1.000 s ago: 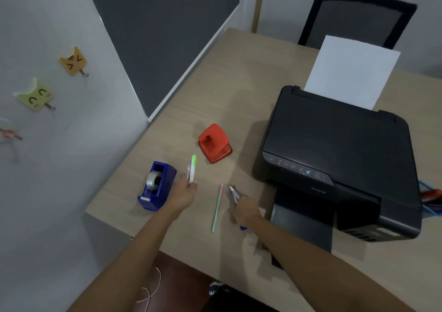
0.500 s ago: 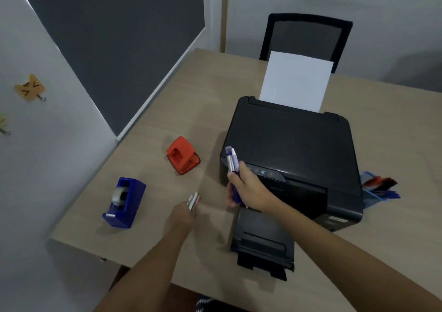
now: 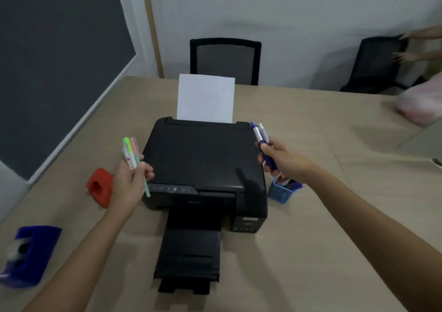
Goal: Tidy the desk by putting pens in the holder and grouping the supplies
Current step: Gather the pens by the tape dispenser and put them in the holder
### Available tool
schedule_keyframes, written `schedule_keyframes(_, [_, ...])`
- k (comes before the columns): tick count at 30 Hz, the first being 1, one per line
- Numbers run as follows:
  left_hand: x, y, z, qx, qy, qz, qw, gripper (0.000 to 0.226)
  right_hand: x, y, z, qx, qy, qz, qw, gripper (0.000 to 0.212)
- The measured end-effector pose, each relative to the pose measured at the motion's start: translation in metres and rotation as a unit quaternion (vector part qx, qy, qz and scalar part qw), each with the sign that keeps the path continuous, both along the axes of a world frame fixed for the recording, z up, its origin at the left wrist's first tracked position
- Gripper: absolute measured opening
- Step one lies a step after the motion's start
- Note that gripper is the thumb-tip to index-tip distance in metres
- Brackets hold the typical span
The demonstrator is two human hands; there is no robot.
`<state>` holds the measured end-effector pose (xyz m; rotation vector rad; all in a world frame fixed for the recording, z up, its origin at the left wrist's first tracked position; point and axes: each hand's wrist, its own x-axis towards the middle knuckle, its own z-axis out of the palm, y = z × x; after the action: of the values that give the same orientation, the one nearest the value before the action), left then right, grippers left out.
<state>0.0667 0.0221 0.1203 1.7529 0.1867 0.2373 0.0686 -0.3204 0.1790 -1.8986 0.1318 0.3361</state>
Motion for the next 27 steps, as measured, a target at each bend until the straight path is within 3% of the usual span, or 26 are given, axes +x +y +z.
schedule_keyframes(4, [0.012,-0.111,0.044,-0.127,-0.037,-0.118,0.984,0.026,0.002,-0.094,-0.016,-0.170,0.056,-0.005,0.984,0.019])
schedule_keyframes(10, [0.021,-0.268,0.023,-0.201,0.061,-0.224,0.952,0.027,-0.001,-0.139,-0.051,-0.335,0.172,0.069,0.924,0.017])
schedule_keyframes(15, [0.046,-0.336,-0.012,-0.193,0.156,-0.159,0.956,0.019,0.026,-0.146,-0.052,-0.365,0.151,0.082,0.915,0.020])
schedule_keyframes(17, [0.056,-0.351,-0.021,-0.183,0.166,-0.125,0.961,0.007,0.035,-0.156,-0.043,-0.389,0.147,0.101,0.904,0.006])
schedule_keyframes(18, [0.062,-0.357,-0.024,-0.177,0.167,-0.112,0.964,0.006,0.039,-0.162,-0.039,-0.404,0.152,0.113,0.895,0.017])
schedule_keyframes(20, [0.073,-0.369,-0.032,-0.162,0.174,-0.099,0.966,0.006,0.043,-0.169,-0.034,-0.427,0.185,0.154,0.872,0.031])
schedule_keyframes(23, [0.082,-0.380,-0.054,-0.138,0.214,-0.102,0.962,0.021,0.049,-0.169,-0.049,-0.397,0.256,0.181,0.863,0.022])
schedule_keyframes(27, [0.081,-0.391,-0.076,-0.178,0.263,-0.121,0.941,0.018,0.066,-0.165,-0.076,-0.373,0.296,0.173,0.862,0.014])
